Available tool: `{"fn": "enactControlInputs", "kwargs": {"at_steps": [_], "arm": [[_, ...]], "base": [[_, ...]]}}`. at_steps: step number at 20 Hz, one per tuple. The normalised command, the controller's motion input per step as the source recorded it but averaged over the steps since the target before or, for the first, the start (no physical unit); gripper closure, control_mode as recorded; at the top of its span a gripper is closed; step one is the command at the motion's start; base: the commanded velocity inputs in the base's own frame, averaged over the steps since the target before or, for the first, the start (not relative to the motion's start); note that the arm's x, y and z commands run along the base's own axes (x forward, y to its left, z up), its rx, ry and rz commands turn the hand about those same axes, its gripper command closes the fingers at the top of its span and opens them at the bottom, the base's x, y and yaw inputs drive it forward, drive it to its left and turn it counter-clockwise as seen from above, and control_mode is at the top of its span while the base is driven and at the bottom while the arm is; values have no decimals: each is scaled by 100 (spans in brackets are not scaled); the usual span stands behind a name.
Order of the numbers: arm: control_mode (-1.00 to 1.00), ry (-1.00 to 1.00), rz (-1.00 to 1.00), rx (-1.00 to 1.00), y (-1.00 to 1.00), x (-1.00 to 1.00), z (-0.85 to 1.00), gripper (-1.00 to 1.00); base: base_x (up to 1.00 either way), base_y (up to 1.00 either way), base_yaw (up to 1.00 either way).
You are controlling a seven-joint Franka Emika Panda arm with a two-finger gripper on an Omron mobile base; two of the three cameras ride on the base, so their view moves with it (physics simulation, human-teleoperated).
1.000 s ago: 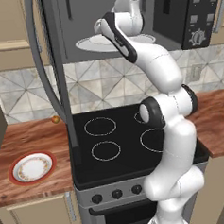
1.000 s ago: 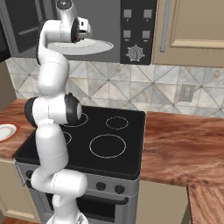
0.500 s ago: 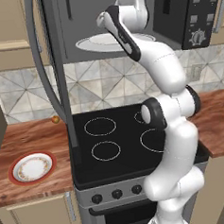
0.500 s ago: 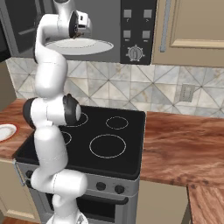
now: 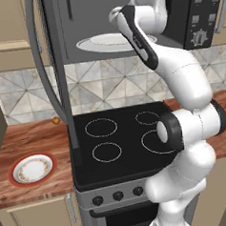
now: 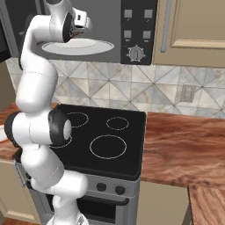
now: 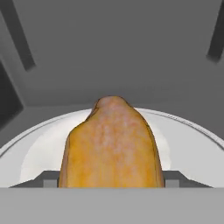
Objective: Pick the chicken drumstick from the microwave and place it on plate located on the counter.
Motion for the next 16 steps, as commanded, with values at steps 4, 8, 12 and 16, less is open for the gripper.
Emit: {"fn": "enactControlInputs", "kwargs": {"at_steps": [4,8,12,16], "arm": [[-100,-2,-8,9,-45,-100,-2,100],[-100,0,-8,6,-36,-100,-8,100],[-100,0,-6,1,-22,-100,-43,100],[-100,0,0,0,-3,-100,-34,100]], "base": [[0,0,0],[0,0,0],[0,0,0],[0,0,0]]}}
